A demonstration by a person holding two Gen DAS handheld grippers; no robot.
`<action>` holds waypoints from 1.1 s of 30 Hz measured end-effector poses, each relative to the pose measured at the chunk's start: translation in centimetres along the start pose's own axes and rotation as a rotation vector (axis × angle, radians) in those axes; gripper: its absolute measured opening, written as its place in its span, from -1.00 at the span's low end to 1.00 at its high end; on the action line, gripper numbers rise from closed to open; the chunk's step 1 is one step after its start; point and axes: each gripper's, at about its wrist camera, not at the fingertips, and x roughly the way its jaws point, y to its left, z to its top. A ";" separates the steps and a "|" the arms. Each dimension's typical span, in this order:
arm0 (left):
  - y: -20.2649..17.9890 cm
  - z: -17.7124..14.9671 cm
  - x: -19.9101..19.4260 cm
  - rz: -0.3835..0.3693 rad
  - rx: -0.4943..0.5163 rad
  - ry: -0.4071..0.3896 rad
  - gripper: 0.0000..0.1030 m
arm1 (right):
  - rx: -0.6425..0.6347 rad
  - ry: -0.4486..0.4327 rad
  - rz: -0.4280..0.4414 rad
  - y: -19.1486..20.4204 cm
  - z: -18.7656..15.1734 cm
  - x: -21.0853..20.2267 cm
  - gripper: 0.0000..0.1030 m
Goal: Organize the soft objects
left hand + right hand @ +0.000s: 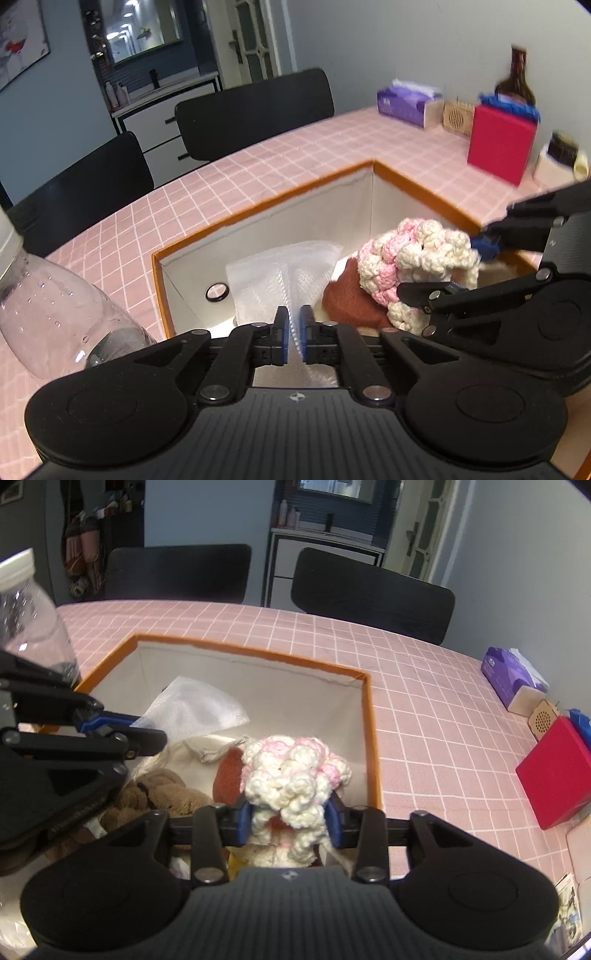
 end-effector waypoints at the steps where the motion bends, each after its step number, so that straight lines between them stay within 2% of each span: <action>1: -0.3 0.0 0.1 0.016 0.020 0.011 -0.77 | -0.011 0.004 0.000 0.2 -0.1 0.0 -0.22; 5: -1.0 -0.4 0.4 0.073 0.081 0.025 -0.44 | -0.049 0.015 -0.011 0.8 -0.2 0.0 -0.14; 13: -0.4 -0.2 -2.2 0.071 0.045 -0.064 -0.15 | -0.045 0.020 0.004 0.3 -0.1 -0.9 -0.03; 20: 0.0 0.1 -5.4 0.091 0.046 -0.149 -0.12 | -0.046 -0.007 0.019 0.4 0.3 -3.4 0.05; 23: 0.2 0.1 -7.2 0.086 0.042 -0.192 -0.12 | -0.038 -0.030 0.028 0.5 0.5 -5.0 0.33; 30: 1.4 -1.1 -13.2 0.070 0.000 -0.354 -0.12 | 0.015 -0.125 0.052 0.9 0.9 -9.9 0.35; 33: 2.2 -2.5 -15.5 0.053 -0.032 -0.415 -0.12 | 0.030 -0.200 0.037 2.0 0.4 -12.7 0.37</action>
